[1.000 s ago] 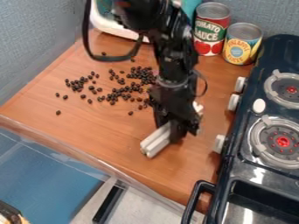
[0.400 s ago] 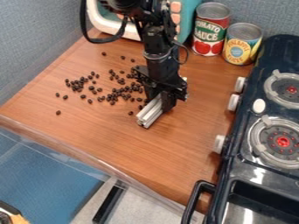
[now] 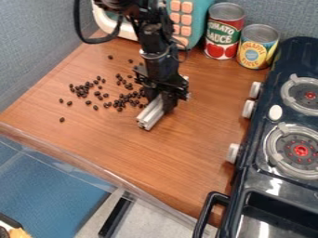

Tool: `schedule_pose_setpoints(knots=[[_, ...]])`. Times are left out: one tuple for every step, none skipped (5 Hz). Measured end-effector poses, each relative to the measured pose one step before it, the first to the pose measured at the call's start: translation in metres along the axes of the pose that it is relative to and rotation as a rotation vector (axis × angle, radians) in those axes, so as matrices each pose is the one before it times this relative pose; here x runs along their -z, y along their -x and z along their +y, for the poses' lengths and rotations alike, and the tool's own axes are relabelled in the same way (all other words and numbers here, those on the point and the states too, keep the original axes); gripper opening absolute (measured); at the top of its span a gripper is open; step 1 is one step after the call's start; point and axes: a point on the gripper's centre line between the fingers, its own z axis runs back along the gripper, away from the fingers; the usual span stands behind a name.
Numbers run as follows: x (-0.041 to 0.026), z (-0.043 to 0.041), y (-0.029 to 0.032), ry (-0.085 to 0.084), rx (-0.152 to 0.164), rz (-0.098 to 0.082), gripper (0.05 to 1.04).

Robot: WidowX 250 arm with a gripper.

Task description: Sweep into pile

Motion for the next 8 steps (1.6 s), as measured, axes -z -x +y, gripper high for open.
schedule_pose_setpoints(knots=[[-0.00071, 0.01462, 0.0029, -0.0021, -0.0451, -0.0068, 0.39], [-0.00036, 0.00648, 0.00136, 0.0023, -0.0128, -0.0047, 0.39], [-0.00235, 0.01904, 0.00413, -0.0034, -0.0396, -0.0085, 0.39], [-0.00086, 0.01366, 0.00476, -0.0031, -0.015, 0.0047, 0.39], [-0.00327, 0.02058, 0.00435, 0.0042, -0.041, 0.0037, 0.39], [-0.00077, 0.0153, 0.00483, 0.0022, -0.0348, 0.0063, 0.39], [-0.00176, 0.01431, 0.00431, 0.0005, -0.0285, 0.0005, 0.39], [-0.00261, 0.01385, 0.00469, 0.0018, -0.0339, -0.0004, 0.39]])
